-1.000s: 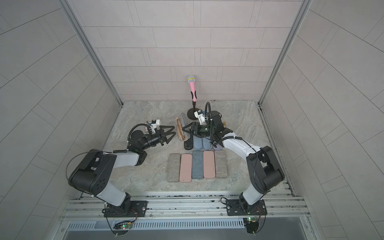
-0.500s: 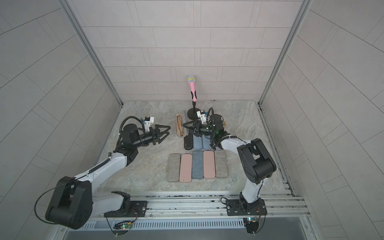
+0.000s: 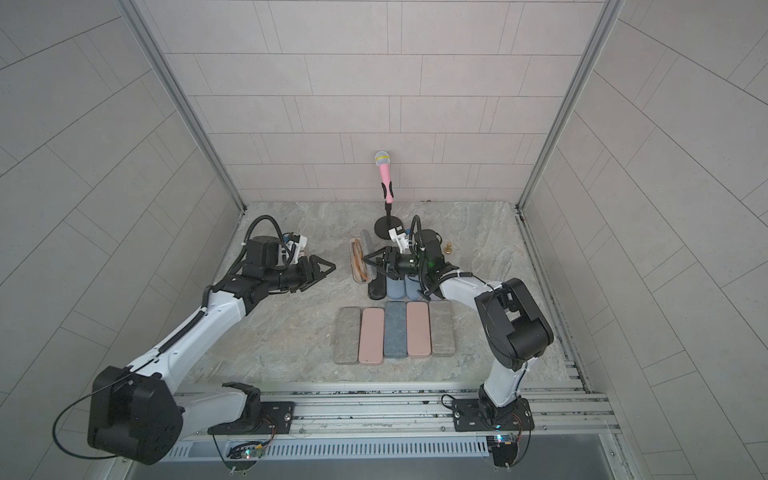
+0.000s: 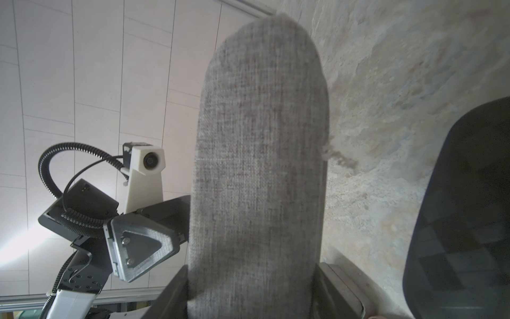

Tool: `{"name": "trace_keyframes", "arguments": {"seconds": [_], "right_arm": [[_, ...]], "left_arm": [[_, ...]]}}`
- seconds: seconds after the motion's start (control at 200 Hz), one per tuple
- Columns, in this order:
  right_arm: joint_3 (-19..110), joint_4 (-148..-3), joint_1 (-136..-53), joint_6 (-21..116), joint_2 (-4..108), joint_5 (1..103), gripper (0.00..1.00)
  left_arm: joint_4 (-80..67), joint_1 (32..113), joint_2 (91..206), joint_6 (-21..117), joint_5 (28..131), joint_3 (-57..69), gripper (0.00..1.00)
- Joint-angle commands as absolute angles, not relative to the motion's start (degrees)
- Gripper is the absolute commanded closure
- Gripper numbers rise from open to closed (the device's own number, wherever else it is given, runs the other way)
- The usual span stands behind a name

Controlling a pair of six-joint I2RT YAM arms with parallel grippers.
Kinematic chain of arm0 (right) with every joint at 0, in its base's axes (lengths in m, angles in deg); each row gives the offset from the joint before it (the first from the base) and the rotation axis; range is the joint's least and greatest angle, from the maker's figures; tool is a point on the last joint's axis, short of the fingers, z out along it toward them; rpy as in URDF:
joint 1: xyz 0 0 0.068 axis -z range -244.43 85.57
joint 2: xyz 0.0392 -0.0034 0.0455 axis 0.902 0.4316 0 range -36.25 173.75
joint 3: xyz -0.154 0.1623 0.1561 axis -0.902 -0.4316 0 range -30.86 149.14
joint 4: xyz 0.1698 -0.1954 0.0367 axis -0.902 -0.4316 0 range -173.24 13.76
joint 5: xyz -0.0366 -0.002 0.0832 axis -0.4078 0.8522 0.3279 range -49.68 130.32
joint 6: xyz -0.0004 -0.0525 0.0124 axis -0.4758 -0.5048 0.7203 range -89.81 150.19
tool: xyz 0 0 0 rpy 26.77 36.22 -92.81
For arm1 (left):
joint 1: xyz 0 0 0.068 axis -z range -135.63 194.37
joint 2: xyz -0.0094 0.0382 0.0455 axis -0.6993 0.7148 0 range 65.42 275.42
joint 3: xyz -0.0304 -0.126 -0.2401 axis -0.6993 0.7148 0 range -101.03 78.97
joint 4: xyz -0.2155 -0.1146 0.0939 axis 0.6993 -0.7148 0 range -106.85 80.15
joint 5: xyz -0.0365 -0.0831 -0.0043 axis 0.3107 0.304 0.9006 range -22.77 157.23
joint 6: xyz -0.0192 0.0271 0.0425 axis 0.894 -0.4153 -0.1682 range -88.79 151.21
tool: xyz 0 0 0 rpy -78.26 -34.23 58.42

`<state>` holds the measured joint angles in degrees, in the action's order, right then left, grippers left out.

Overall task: Close the glasses case
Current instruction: Adjust the glasses case.

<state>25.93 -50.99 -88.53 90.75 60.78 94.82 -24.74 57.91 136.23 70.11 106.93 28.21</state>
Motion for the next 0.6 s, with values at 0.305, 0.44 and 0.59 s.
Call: {"name": "trace_keyframes", "arguments": {"seconds": [0.305,0.44,0.59], "right_arm": [[31.88,-67.83,-91.67,76.99,57.08,92.65,0.78],[32.45,-68.50,-92.32,76.53,57.25,92.54,0.78],[33.46,-69.60,-92.73,75.86,56.89,92.35,0.78]], "left_arm": [[-29.36,63.85,140.36,67.60,104.34,20.73,0.43],[-29.27,64.76,140.40,67.86,103.50,19.77,0.46],[-28.63,65.38,141.41,68.27,103.04,20.12,0.50]]}}
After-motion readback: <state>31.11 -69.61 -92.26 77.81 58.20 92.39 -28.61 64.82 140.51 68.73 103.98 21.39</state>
